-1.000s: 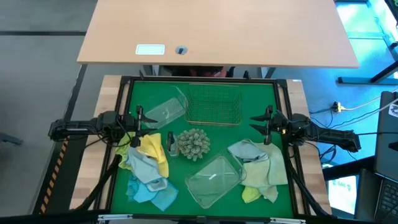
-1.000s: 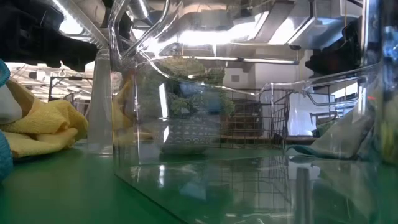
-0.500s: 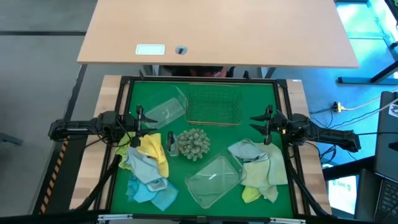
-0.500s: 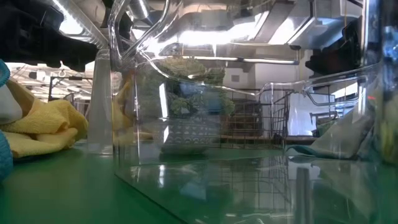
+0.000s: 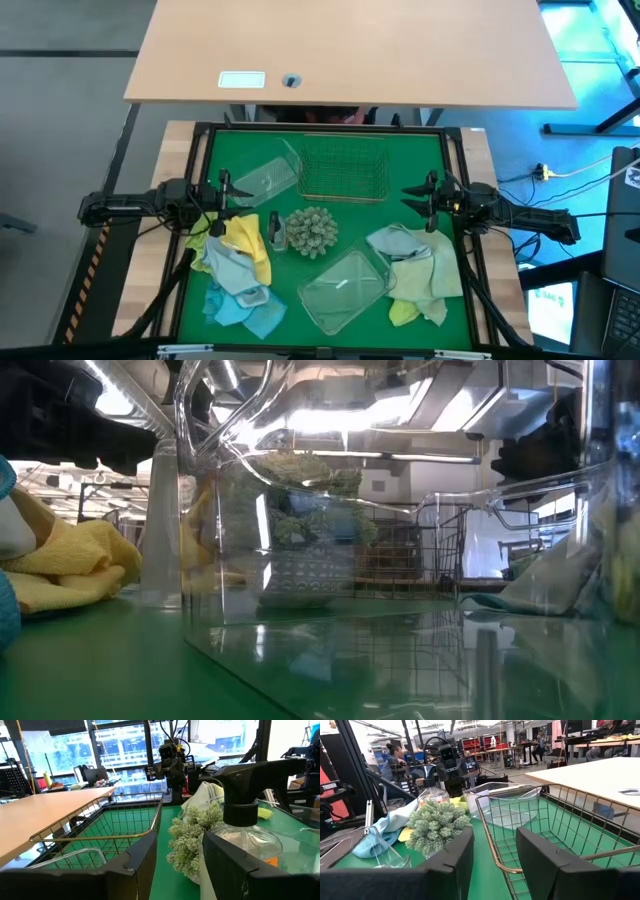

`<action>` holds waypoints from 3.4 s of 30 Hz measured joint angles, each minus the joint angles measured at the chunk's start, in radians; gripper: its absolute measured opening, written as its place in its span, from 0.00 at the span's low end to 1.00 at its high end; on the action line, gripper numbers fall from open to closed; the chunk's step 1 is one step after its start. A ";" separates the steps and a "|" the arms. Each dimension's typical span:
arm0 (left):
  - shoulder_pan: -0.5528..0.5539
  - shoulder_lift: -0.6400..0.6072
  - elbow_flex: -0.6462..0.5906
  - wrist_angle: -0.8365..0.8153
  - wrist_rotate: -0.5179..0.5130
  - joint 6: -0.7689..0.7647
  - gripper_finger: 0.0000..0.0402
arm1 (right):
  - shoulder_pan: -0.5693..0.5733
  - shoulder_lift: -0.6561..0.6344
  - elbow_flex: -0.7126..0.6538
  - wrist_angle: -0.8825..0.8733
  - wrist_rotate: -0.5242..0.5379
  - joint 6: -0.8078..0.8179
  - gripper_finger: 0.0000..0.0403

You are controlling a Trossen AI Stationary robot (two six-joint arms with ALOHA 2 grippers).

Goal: Sort microfiber towel by color & place in baskets
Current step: Put the top yellow microfiber towel into the top transparent bin

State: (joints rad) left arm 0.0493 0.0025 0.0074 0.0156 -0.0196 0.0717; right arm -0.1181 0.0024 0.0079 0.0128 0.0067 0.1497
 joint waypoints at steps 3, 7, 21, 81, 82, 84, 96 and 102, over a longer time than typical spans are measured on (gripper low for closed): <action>0.000 0.000 0.000 0.007 -0.069 -0.087 0.38 | 0.000 0.000 0.000 0.000 0.000 0.000 0.37; 0.000 0.000 0.000 0.029 -0.199 -0.183 0.38 | 0.000 0.000 0.000 0.000 0.000 0.000 0.37; 0.000 0.003 0.000 0.133 -0.337 -0.252 0.38 | 0.000 0.000 0.000 0.000 0.000 0.000 0.37; -0.269 0.964 0.523 -0.625 -0.047 -0.272 0.38 | 0.000 0.000 0.000 0.000 0.000 0.001 0.37; -0.269 0.981 0.523 -0.626 -0.046 -0.272 0.38 | 0.000 0.000 0.000 0.000 0.000 0.001 0.37; -0.269 1.011 0.523 -0.625 -0.042 -0.272 0.38 | 0.000 0.000 0.000 0.000 0.000 0.001 0.37; -0.269 1.108 0.523 -0.624 -0.038 -0.271 0.23 | 0.000 0.000 0.000 0.000 0.000 0.000 0.37; -0.269 1.108 0.523 -0.626 0.002 -0.286 0.02 | 0.000 0.000 0.000 0.000 0.000 0.000 0.37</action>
State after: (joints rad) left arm -0.2195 1.1107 0.5307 -0.6102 -0.0180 -0.2142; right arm -0.1184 0.0021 0.0078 0.0128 0.0071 0.1501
